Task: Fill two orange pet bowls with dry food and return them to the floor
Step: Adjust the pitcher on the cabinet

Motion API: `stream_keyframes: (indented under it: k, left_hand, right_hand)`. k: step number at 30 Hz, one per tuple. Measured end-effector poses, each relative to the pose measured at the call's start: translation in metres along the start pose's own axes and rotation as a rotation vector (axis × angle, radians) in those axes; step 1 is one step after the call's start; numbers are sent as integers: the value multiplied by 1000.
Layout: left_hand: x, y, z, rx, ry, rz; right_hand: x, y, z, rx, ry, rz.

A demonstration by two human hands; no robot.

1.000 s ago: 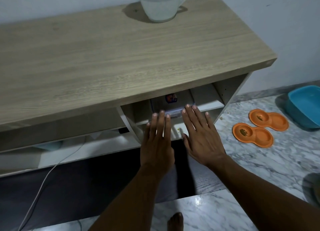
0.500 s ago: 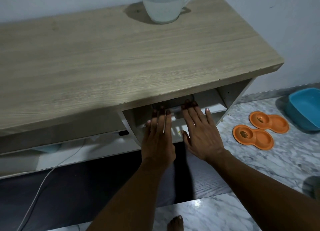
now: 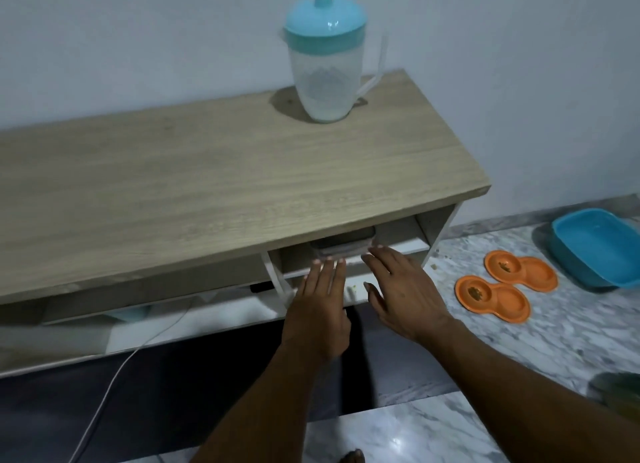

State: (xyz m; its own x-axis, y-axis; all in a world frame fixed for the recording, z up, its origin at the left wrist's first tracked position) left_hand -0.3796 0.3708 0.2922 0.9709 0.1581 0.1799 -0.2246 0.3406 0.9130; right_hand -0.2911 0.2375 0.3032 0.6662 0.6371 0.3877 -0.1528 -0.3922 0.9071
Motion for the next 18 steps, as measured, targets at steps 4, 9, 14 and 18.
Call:
stream_keyframes:
  k: [4, 9, 14, 18]
  left_hand:
    - [-17, 69, 33, -26, -33, 60]
    - [-11, 172, 71, 77, -14, 86]
    - [49, 259, 84, 49, 74, 197]
    - [116, 294, 75, 25, 82, 241]
  right_hand:
    - [7, 79, -21, 40, -18, 58]
    - [33, 179, -45, 86, -68, 95]
    - [104, 248, -37, 338, -378, 127]
    - [173, 265, -17, 544, -583, 179]
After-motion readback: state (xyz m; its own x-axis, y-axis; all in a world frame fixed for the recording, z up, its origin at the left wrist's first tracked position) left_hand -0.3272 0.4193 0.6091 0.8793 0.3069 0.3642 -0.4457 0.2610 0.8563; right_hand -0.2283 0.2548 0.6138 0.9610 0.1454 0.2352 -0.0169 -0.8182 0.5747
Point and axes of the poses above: each hand's wrist, its own x-axis towards the middle knuckle, its own y-axis out of the back of the hand, z = x × y, the point moved 4 cm from there along x, towards the middle knuckle, and after that the axes turned 11 degrees about z, right-handed, at the moved point
